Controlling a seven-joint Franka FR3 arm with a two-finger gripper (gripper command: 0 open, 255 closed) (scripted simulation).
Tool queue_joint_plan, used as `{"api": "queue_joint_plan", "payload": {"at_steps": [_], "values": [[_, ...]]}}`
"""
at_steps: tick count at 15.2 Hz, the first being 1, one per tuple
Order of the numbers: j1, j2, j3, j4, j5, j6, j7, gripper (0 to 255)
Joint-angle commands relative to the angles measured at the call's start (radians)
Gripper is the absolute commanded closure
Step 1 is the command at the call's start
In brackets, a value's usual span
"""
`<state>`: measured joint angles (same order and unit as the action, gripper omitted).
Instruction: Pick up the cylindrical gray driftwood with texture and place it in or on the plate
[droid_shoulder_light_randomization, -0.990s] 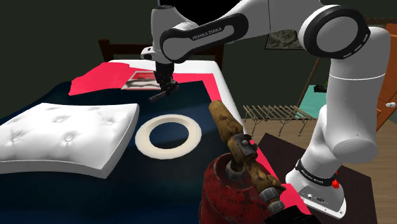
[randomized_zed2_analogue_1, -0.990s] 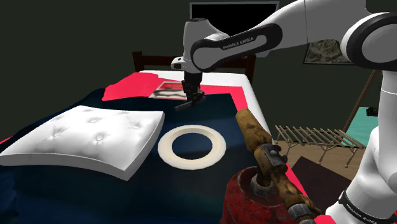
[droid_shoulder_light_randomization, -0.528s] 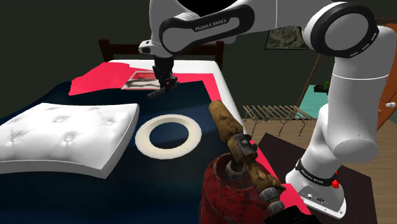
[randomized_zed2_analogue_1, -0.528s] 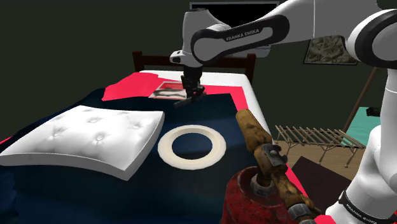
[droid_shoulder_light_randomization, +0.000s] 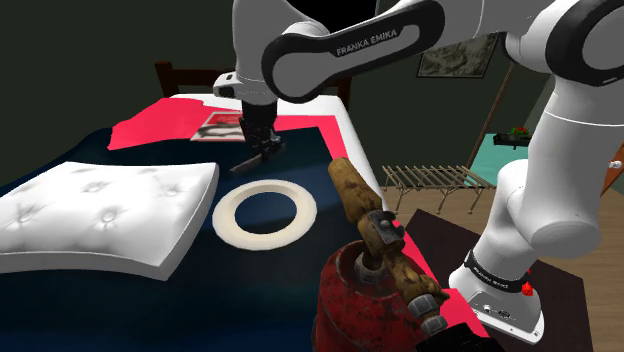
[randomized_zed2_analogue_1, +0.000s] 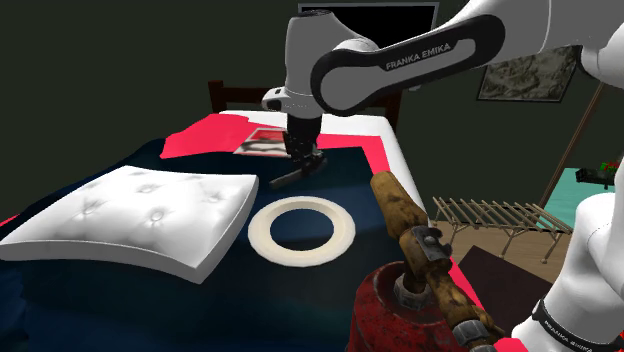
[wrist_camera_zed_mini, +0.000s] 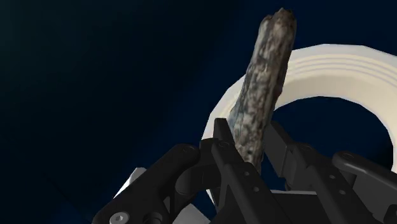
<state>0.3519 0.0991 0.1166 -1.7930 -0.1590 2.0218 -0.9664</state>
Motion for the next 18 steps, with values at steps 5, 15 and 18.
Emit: {"api": "queue_joint_plan", "payload": {"at_steps": [5, 15, 18], "values": [[0.068, -0.076, 0.059, -0.094, -0.01, 0.0, 0.135, 255], [0.083, -0.062, 0.074, -0.199, -0.029, 0.112, 0.191, 255], [0.083, -0.049, 0.073, -0.225, -0.036, 0.15, 0.2, 255]]}}
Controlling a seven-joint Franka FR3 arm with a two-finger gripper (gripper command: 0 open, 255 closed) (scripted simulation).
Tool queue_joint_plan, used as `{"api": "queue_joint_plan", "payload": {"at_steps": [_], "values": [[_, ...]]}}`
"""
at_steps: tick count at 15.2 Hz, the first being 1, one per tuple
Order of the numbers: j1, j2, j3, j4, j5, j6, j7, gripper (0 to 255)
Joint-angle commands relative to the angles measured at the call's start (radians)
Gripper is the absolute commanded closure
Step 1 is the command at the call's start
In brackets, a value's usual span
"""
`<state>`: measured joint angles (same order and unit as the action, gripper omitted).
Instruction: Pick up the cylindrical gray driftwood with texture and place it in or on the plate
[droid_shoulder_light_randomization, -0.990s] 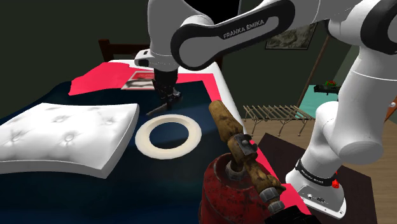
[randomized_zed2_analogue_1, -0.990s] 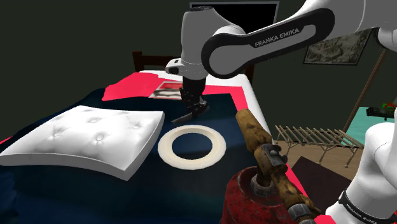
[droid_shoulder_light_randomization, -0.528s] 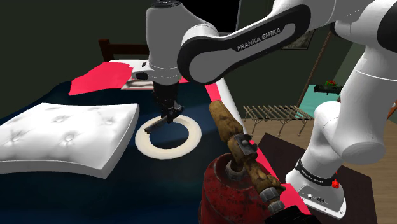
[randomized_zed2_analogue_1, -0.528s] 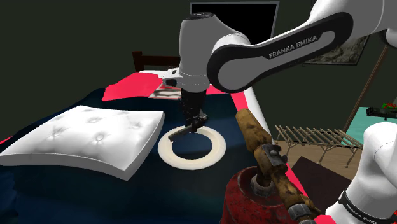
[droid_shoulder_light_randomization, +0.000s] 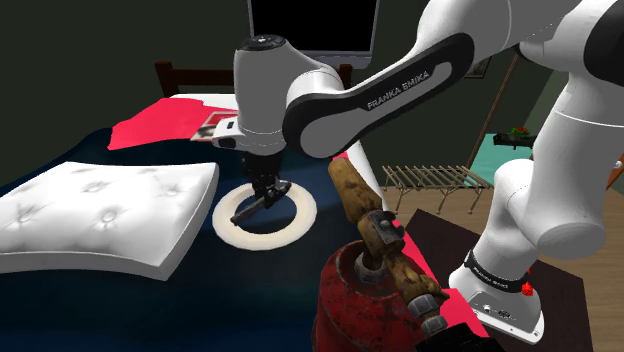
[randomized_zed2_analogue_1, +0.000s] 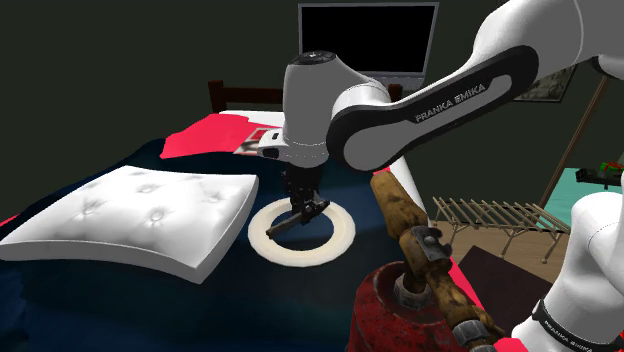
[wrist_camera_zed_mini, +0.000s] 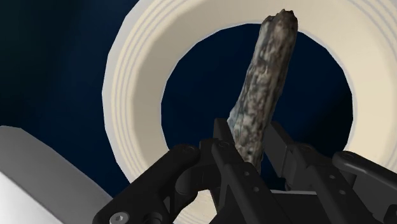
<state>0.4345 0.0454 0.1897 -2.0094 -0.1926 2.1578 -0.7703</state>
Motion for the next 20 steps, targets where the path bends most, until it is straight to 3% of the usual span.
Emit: {"api": "queue_joint_plan", "payload": {"at_steps": [1, 9, 10, 15, 20], "values": [[0.0, 0.008, 0.0, -0.013, -0.004, 0.021, 0.005, 255], [0.0, 0.008, 0.0, -0.013, -0.004, 0.021, 0.005, 255], [0.0, 0.008, 0.0, -0.013, -0.004, 0.021, 0.005, 0], [0.0, 0.008, 0.0, -0.013, -0.004, 0.021, 0.005, 0], [0.007, -0.045, 0.007, 0.051, 0.019, -0.095, -0.009, 0]]}}
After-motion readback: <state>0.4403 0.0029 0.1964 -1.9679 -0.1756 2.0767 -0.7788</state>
